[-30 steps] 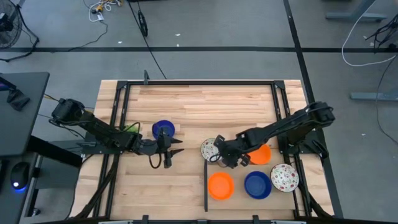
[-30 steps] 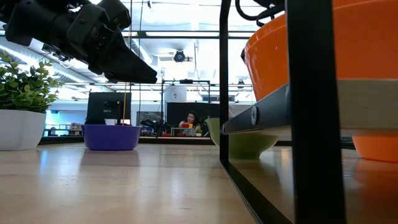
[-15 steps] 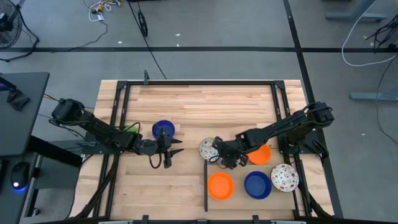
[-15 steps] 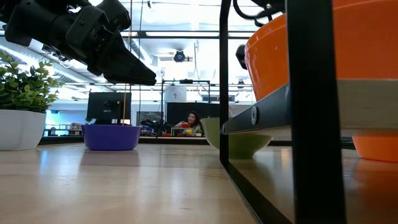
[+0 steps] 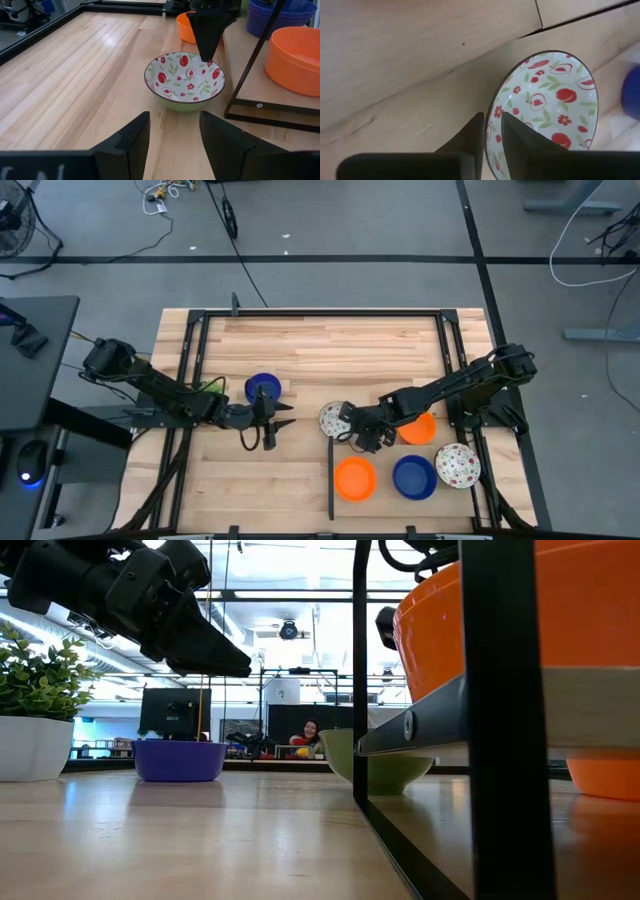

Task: Pick & Place Mini bowls
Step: Stack the white bowl on the white bowl on the shelf

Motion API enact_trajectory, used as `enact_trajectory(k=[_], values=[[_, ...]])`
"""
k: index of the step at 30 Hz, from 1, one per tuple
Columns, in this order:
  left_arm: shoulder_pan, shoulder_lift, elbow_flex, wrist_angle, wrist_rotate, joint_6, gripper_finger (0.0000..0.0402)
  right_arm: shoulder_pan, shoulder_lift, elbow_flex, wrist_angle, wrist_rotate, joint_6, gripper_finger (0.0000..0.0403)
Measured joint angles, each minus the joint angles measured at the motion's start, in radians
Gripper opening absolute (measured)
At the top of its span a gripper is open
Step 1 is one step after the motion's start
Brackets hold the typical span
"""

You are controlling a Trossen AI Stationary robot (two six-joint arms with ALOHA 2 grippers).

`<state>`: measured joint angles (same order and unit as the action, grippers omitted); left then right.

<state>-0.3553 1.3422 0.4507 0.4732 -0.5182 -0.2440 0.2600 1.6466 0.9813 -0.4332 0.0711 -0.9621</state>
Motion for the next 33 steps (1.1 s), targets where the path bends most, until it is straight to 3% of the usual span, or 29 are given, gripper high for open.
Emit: enact_trajectory(k=[10, 20, 26, 33], values=[[-0.002, 0.000, 0.000, 0.000, 0.016, -0.003, 0.0177, -0.002, 0.045, -0.001, 0.031, 0.001, -0.015, 0.0064], [-0.003, 0.000, 0.000, 0.000, 0.020, -0.006, 0.0177, -0.001, 0.045, -0.001, 0.050, 0.000, -0.004, 0.0011], [-0.002, 0.000, 0.000, 0.000, 0.025, -0.006, 0.0177, 0.004, 0.045, -0.001, 0.052, 0.002, 0.059, 0.0012], [-0.002, 0.000, 0.000, 0.000, 0.025, -0.005, 0.0177, 0.055, 0.028, -0.001, 0.062, 0.138, 0.142, 0.0006]])
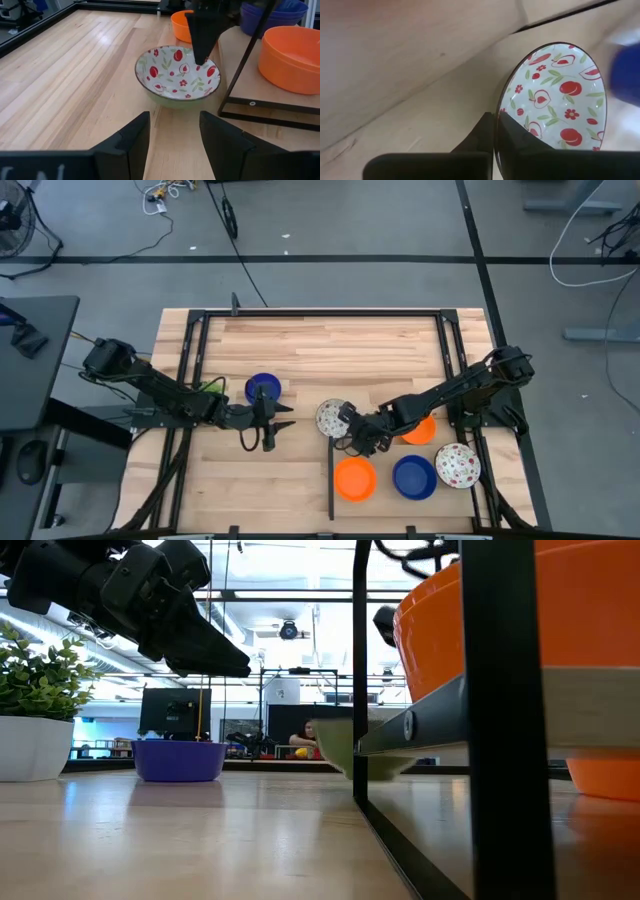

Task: Pick & Place Mini bowls
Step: Stack the white bowl on the white bowl on the shelf

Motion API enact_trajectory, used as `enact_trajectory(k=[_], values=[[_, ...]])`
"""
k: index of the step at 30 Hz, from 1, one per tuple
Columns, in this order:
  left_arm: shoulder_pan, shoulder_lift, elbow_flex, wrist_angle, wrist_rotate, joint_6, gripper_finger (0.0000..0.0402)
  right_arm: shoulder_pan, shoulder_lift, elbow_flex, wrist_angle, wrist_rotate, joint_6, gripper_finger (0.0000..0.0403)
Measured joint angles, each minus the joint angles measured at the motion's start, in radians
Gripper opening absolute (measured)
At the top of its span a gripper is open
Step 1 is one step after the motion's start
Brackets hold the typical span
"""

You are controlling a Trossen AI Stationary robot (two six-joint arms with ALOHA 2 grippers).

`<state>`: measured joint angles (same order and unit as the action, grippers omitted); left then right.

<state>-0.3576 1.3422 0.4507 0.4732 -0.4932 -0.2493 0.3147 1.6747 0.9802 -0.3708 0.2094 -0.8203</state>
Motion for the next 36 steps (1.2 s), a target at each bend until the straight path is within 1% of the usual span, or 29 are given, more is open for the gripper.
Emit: enact_trajectory(k=[3, 6, 8, 10, 14, 20, 24, 27, 30, 33, 36], values=[[0.000, 0.000, 0.000, 0.000, 0.000, 0.000, 0.0177, 0.027, -0.011, 0.000, 0.003, 0.066, 0.101, 0.0004], [0.000, 0.000, 0.000, -0.001, 0.000, 0.000, 0.0177, 0.055, -0.027, 0.003, 0.001, 0.156, 0.222, 0.0004], [0.000, 0.000, 0.000, -0.002, 0.000, 0.000, 0.0177, 0.077, -0.040, 0.016, -0.035, 0.212, 0.313, 0.0004], [0.000, 0.000, 0.000, -0.004, 0.000, 0.000, 0.0177, 0.096, -0.053, 0.048, -0.088, 0.237, 0.419, 0.0004], [0.000, 0.000, 0.000, -0.013, 0.001, -0.001, 0.0177, 0.133, -0.065, 0.164, -0.323, 0.271, 0.710, 0.0004], [0.000, 0.000, 0.000, -0.017, 0.002, -0.003, 0.0177, 0.190, -0.066, 0.379, -0.708, 0.271, 1.219, 0.0004], [0.000, 0.000, 0.000, -0.018, 0.009, -0.006, 0.0177, 0.232, -0.066, 0.493, -0.917, 0.215, 1.580, 0.0004], [0.000, 0.000, 0.000, -0.018, 0.020, -0.007, 0.0177, 0.264, -0.060, 0.543, -1.051, 0.117, 1.806, 0.0002], [0.000, 0.000, 0.000, -0.021, 0.020, -0.009, 0.0177, 0.301, -0.050, 0.555, -1.133, 0.044, 1.975, 0.0002], [0.000, 0.000, 0.000, -0.025, 0.020, -0.009, 0.0177, 0.348, -0.040, 0.557, -1.198, -0.048, 2.100, 0.0001], [0.000, 0.000, 0.000, -0.027, 0.020, -0.009, 0.0177, 0.399, -0.040, 0.557, -1.196, -0.071, 2.194, 0.0001]])
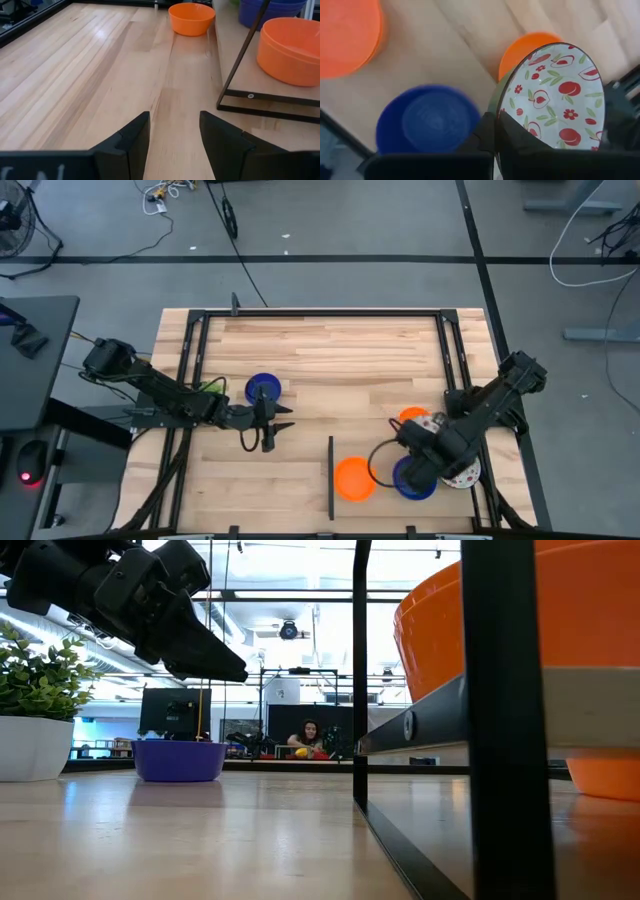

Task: Pick & Place Mini bowls
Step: Stack the white bowl on the white bowl on the shelf

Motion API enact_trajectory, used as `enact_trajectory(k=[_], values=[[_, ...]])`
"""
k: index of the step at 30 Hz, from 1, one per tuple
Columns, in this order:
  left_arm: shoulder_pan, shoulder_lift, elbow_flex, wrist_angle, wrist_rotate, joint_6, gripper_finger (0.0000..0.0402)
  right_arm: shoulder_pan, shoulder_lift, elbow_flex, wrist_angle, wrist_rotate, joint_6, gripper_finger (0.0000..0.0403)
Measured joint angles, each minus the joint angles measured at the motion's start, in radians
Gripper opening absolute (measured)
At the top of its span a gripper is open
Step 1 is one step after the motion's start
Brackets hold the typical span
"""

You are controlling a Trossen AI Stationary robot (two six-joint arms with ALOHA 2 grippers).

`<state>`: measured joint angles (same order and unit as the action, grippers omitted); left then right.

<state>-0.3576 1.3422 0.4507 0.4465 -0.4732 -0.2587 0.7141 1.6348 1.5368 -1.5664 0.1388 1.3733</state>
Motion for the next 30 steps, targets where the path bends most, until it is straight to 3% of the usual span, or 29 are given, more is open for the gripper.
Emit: enact_trajectory(k=[4, 24, 30], values=[[0.000, 0.000, 0.000, -0.003, 0.000, 0.000, 0.0177, 0.058, 0.000, 0.001, -0.004, -0.001, 0.068, 0.0001], [0.000, 0.000, 0.000, -0.003, -0.005, 0.000, 0.0177, 0.289, 0.000, 0.100, -0.005, -0.059, 0.112, 0.0000], [0.000, 0.000, 0.000, -0.003, -0.005, 0.000, 0.0177, 0.360, 0.000, 0.085, -0.005, -0.019, 0.156, 0.0000]])
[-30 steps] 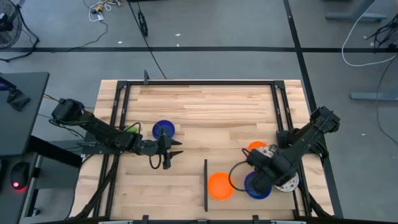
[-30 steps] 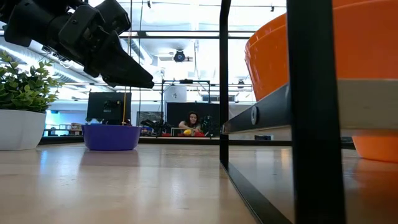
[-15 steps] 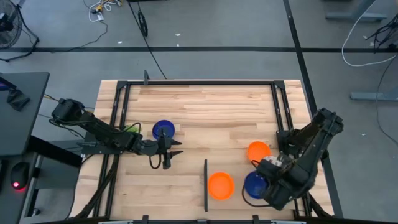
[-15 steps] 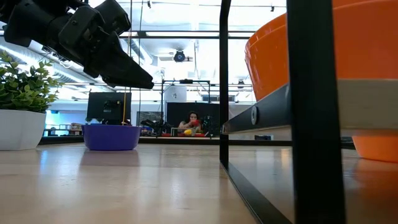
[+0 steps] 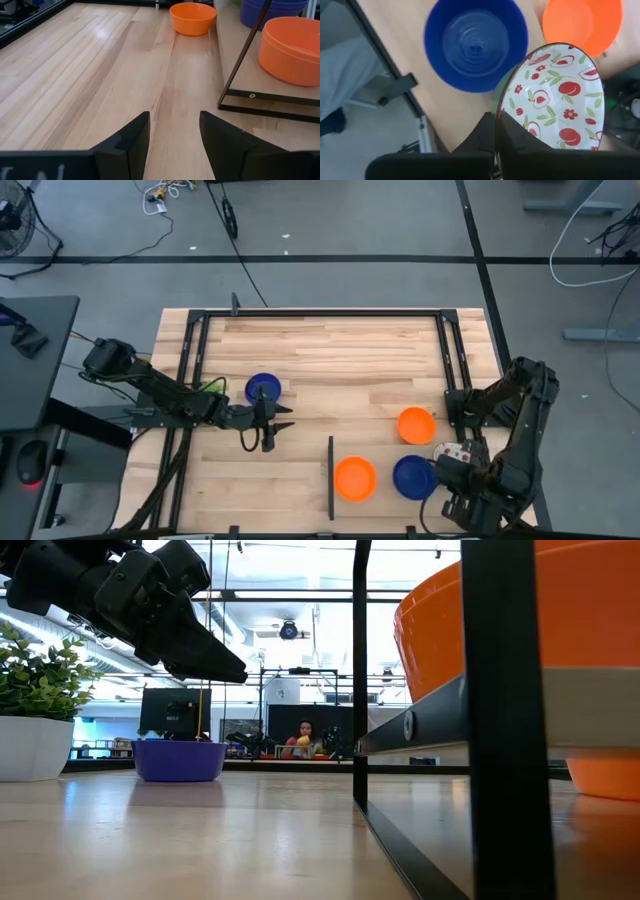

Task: Pick & Place Mini bowls
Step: Stack the white bowl on the white bowl on the shelf

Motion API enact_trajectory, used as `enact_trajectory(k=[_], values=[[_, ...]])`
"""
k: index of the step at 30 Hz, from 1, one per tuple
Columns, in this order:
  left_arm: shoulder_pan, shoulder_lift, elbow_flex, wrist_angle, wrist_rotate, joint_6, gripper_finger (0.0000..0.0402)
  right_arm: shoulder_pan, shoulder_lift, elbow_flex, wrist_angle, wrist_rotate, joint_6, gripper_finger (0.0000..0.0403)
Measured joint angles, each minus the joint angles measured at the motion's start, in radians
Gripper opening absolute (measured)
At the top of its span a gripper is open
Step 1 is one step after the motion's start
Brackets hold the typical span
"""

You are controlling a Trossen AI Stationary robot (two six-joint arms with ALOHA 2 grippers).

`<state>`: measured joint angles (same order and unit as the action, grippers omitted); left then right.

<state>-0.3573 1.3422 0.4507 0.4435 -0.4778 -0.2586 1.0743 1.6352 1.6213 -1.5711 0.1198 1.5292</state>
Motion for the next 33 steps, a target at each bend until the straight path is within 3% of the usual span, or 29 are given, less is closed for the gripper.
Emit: enact_trajectory(k=[18, 33], values=[[0.000, 0.000, 0.000, 0.000, -0.008, 0.000, 0.0177, 0.026, 0.000, -0.174, 0.001, -0.008, -0.085, 0.0000], [0.000, 0.000, 0.000, 0.000, -0.008, 0.000, 0.0177, 0.052, 0.000, -0.189, 0.024, -0.026, -0.094, 0.0001]])
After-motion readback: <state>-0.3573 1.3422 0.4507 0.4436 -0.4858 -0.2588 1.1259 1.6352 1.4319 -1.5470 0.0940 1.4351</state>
